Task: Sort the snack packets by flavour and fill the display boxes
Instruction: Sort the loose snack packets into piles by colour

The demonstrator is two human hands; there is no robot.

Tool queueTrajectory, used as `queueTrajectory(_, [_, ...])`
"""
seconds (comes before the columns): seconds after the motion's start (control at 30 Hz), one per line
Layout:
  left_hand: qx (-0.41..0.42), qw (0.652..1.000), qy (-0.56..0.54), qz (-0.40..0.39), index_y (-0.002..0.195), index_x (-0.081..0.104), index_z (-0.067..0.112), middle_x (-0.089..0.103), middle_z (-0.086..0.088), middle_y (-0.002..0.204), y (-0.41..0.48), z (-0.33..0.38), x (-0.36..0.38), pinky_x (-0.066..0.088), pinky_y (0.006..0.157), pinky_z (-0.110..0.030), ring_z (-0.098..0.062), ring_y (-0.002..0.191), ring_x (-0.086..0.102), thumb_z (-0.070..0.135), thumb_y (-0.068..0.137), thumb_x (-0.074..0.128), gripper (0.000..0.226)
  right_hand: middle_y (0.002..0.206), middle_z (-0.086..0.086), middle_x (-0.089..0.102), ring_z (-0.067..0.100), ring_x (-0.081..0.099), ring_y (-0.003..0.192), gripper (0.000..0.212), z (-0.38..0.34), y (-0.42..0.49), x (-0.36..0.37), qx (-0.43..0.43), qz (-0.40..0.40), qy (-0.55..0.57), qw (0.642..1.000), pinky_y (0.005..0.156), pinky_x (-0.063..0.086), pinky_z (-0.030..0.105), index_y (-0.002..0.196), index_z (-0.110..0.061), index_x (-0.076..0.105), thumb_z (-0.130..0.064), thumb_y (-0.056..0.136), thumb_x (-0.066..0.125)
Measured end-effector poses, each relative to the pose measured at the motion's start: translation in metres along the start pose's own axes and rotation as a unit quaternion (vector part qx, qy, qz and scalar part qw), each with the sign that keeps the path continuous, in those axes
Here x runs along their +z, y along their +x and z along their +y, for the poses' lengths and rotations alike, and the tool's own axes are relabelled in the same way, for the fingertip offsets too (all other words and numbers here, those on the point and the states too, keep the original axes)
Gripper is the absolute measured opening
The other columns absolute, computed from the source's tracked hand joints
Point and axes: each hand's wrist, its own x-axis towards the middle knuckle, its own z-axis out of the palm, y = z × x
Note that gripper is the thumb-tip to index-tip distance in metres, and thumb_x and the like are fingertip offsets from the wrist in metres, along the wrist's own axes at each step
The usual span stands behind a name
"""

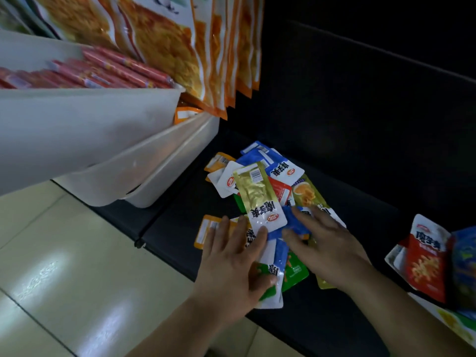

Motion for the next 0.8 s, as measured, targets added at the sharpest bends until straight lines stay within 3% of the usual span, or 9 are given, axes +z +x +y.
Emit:
queueTrajectory(0.07, [0.022, 0.998, -0.046, 0.030, 0.155, 0.042, 0.039, 0.041, 0.000, 0.162, 0.000, 0.008, -0.006, 0.035, 0.120, -0.055, -0.031, 0.152, 0.034, 0.076, 0.092, 0.046, 0.073, 0.171, -0.019, 0.007, 0.014, 0.011, 0.158, 0.074, 0.004, -0.002, 0.002, -0.010, 0.009, -0.022, 1.000, 0.123, 0.027, 0.035, 0.155, -0.062, 0.021, -0.081, 0.087, 0.046])
queueTrajectory(0.13, [0.017, 0.989, -0.104, 0.102, 0.137, 0.063, 0.036, 0.054, 0.008, 0.144, 0.009, 0.006, -0.024, 0.055, 0.099, -0.039, -0.016, 0.130, 0.056, 0.063, 0.093, 0.053, 0.052, 0.171, -0.019, 0.011, 0.012, 0.019, 0.156, 0.076, 0.003, 0.000, 0.000, -0.009, 0.024, -0.037, 0.999, 0.116, 0.035, 0.032, 0.154, -0.062, 0.024, -0.084, 0.085, 0.049])
queueTrajectory(0.2, [-0.014, 0.984, -0.108, 0.142, 0.128, 0.067, 0.032, 0.055, 0.007, 0.132, 0.027, -0.004, -0.045, 0.059, 0.083, -0.036, -0.014, 0.116, 0.059, 0.059, 0.088, 0.055, 0.050, 0.169, -0.019, 0.016, 0.010, 0.026, 0.153, 0.075, 0.001, 0.004, -0.003, 0.000, 0.031, -0.035, 0.999, 0.111, 0.040, 0.030, 0.152, -0.061, 0.029, -0.083, 0.083, 0.053])
queueTrajectory(0.3, [-0.064, 0.992, -0.083, 0.072, 0.151, 0.045, 0.034, 0.034, -0.004, 0.160, 0.066, -0.022, -0.067, 0.049, 0.107, -0.051, -0.031, 0.145, 0.039, 0.053, 0.081, 0.058, 0.074, 0.168, -0.019, 0.018, 0.009, 0.030, 0.151, 0.076, 0.001, 0.007, -0.004, 0.004, 0.036, -0.024, 0.999, 0.111, 0.042, 0.032, 0.150, -0.061, 0.033, -0.085, 0.081, 0.054])
queueTrajectory(0.37, [-0.088, 0.994, -0.049, -0.050, 0.162, 0.016, 0.043, 0.001, -0.001, 0.173, 0.092, -0.029, -0.073, 0.025, 0.124, -0.056, -0.034, 0.159, 0.005, 0.048, 0.084, 0.065, 0.092, 0.169, -0.020, 0.015, 0.009, 0.029, 0.152, 0.078, 0.004, 0.006, -0.002, 0.003, 0.035, -0.035, 0.999, 0.109, 0.042, 0.031, 0.151, -0.063, 0.030, -0.088, 0.080, 0.050])
queueTrajectory(0.43, [-0.090, 0.987, 0.004, -0.131, 0.162, 0.001, 0.047, -0.013, 0.002, 0.173, 0.105, -0.029, -0.069, 0.006, 0.128, -0.057, -0.031, 0.159, -0.012, 0.050, 0.088, 0.066, 0.099, 0.168, -0.024, 0.015, 0.006, 0.029, 0.151, 0.078, 0.008, 0.004, -0.003, -0.007, 0.038, -0.035, 0.999, 0.107, 0.042, 0.030, 0.150, -0.064, 0.030, -0.090, 0.079, 0.049])
queueTrajectory(0.53, [-0.083, 0.989, 0.015, -0.118, 0.162, 0.001, 0.048, -0.009, 0.003, 0.174, 0.099, -0.023, -0.055, 0.000, 0.127, -0.055, -0.032, 0.159, -0.010, 0.051, 0.093, 0.060, 0.091, 0.165, -0.033, 0.018, 0.002, 0.032, 0.149, 0.084, 0.022, 0.003, -0.006, -0.027, 0.039, -0.010, 0.999, 0.111, 0.041, 0.030, 0.150, -0.066, 0.027, -0.092, 0.074, 0.051])
queueTrajectory(0.7, [-0.049, 0.995, -0.029, -0.081, 0.163, 0.020, 0.041, 0.012, 0.005, 0.173, 0.084, -0.011, -0.053, 0.018, 0.128, -0.050, -0.030, 0.159, 0.009, 0.031, 0.094, 0.059, 0.080, 0.159, -0.034, 0.033, 0.005, 0.040, 0.145, 0.091, 0.054, 0.000, -0.014, -0.008, -0.003, 0.154, 0.988, 0.116, 0.042, 0.036, 0.145, -0.075, 0.022, -0.072, 0.073, 0.078])
queueTrajectory(0.8, [-0.044, 0.993, -0.112, -0.020, 0.159, 0.036, 0.033, 0.025, 0.003, 0.170, 0.069, -0.008, -0.064, 0.027, 0.125, -0.040, -0.022, 0.156, 0.024, 0.016, 0.093, 0.056, 0.071, 0.155, -0.046, 0.025, -0.003, 0.031, 0.149, 0.083, 0.069, 0.000, -0.007, -0.025, -0.036, 0.216, 0.975, 0.121, 0.038, 0.042, 0.138, -0.079, 0.030, -0.059, 0.076, 0.082])
